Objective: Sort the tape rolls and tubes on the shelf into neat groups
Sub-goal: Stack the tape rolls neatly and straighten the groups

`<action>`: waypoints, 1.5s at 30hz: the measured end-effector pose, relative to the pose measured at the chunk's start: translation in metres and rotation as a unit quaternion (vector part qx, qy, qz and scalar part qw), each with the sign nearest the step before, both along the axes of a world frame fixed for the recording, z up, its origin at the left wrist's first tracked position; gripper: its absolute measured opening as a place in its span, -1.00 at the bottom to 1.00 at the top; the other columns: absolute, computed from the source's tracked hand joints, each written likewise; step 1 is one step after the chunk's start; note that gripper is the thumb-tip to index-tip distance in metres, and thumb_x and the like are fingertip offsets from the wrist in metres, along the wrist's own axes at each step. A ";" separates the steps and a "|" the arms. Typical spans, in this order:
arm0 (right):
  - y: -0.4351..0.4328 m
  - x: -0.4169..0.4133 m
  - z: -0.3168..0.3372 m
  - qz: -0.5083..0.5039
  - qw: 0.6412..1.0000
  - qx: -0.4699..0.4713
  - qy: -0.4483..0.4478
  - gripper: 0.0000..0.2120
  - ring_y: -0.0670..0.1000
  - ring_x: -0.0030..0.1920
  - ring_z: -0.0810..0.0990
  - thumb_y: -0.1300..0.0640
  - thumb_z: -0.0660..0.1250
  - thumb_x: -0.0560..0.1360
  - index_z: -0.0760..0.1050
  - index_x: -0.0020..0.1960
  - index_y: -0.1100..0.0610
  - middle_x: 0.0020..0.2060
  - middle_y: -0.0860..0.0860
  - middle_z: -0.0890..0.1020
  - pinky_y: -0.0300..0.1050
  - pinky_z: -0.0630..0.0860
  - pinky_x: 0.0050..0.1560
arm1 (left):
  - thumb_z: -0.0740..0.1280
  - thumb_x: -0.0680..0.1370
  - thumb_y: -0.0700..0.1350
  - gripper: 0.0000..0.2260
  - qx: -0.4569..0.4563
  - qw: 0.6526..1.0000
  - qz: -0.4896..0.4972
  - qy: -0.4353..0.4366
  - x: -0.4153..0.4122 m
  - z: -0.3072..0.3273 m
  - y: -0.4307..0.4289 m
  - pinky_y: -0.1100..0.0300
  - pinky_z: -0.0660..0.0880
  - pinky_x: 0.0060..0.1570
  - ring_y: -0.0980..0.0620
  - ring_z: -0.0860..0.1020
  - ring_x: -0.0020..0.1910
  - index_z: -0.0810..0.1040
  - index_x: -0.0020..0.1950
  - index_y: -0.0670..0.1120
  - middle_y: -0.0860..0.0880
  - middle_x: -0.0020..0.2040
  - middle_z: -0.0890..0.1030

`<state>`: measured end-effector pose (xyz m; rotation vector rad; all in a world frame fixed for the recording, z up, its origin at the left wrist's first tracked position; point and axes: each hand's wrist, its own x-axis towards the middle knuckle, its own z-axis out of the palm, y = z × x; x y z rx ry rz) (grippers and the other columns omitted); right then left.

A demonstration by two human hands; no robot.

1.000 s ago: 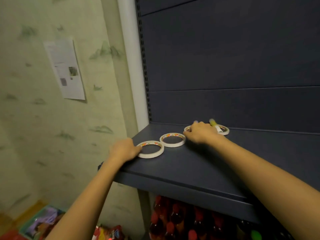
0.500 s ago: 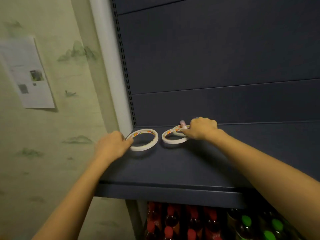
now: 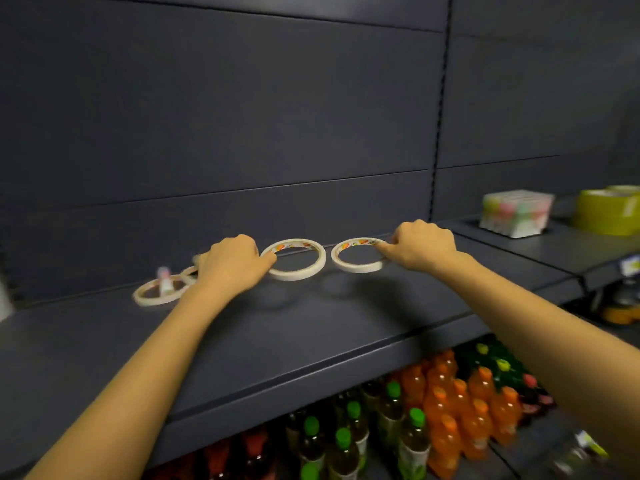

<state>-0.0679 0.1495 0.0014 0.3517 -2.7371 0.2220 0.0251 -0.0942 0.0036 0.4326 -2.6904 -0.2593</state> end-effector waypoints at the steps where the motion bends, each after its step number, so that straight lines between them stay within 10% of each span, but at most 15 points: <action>1: 0.026 -0.003 -0.001 -0.023 1.000 0.000 0.004 -0.51 0.05 -0.33 0.42 -0.28 0.13 0.52 0.55 -0.17 0.13 -0.43 -0.01 0.40 -0.17 0.26 -0.34 | 0.21 0.53 0.14 -0.62 -0.003 1.000 -0.023 0.000 -0.013 0.000 0.023 0.11 0.37 -0.13 -0.14 0.46 -0.20 0.40 -0.38 -0.06 -0.02 -0.37 0.43; 9: 0.223 -0.014 -0.013 -0.160 0.987 -0.005 0.002 -0.44 0.18 0.02 0.55 -0.33 0.12 0.49 0.57 -0.05 0.15 -0.02 0.13 0.59 -0.10 0.33 -0.14 | 0.22 0.53 0.11 -0.60 -0.003 0.986 -0.167 0.010 -0.088 -0.007 0.205 0.16 0.33 -0.24 -0.08 0.41 -0.34 0.32 -0.43 -0.06 -0.01 -0.44 0.39; 19: 0.433 -0.009 -0.028 -0.268 0.963 -0.020 -0.016 -0.54 0.09 -0.36 0.46 -0.21 0.17 0.52 0.53 -0.29 0.14 -0.42 0.03 0.47 -0.20 0.27 -0.40 | 0.22 0.54 0.09 -0.57 0.023 0.964 -0.266 -0.003 -0.146 -0.028 0.418 0.15 0.27 -0.31 -0.08 0.43 -0.39 0.23 -0.45 -0.07 -0.06 -0.47 0.35; 45: 0.733 -0.196 -0.020 -0.369 0.929 -0.036 -0.003 -0.51 0.10 -0.18 0.61 -0.27 0.14 0.51 0.57 -0.19 0.12 -0.25 0.06 0.60 -0.02 0.58 -0.12 | 0.17 0.56 0.11 -0.59 -0.039 0.924 -0.378 0.036 -0.397 -0.005 0.753 0.11 0.31 -0.19 -0.22 0.53 0.06 0.55 -0.03 -0.24 -0.23 0.03 0.60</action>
